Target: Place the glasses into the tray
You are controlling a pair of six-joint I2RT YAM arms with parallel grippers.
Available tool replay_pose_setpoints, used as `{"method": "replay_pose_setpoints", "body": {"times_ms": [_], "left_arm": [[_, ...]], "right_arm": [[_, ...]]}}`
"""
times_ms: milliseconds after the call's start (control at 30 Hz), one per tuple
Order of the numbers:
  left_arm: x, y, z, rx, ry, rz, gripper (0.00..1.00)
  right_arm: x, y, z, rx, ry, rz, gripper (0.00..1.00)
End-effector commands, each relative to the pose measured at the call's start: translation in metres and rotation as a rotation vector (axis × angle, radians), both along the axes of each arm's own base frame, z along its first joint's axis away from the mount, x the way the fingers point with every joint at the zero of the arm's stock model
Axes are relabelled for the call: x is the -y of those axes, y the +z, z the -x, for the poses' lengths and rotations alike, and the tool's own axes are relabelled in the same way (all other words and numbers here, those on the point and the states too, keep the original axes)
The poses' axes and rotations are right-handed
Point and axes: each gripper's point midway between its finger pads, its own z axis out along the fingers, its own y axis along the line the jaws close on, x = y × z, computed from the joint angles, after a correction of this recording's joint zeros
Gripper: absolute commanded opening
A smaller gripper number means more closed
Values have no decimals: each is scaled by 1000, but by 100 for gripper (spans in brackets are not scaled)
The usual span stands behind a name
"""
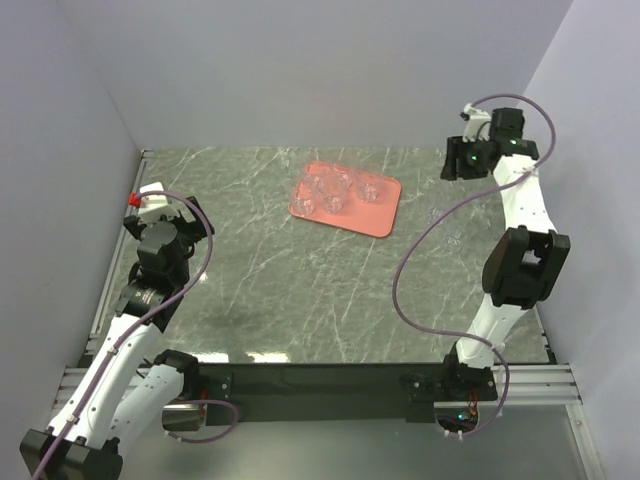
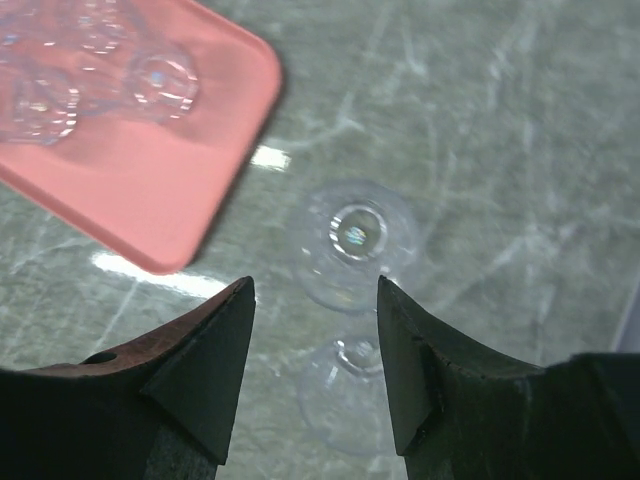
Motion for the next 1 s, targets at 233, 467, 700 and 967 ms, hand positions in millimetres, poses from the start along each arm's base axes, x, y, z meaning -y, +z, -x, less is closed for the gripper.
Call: {"method": "replay_pose_setpoints", "body": {"times_ms": [233,467,700,967], "left_arm": [[7,10,-1,28,-50,5,99],[10,10,-1,27,-63,6,99],[10,10,-2,25,-66,5,99],[11,8,-2,19,-68,2,99]], "right_arm": [[48,-46,3,-158,-127,-19,56],[59,-66,-4,-203,-161,-3,54],[63,-86,-6,-240,-173,-6,50],[60,-100,-9,-268,-170,-33,40]]}}
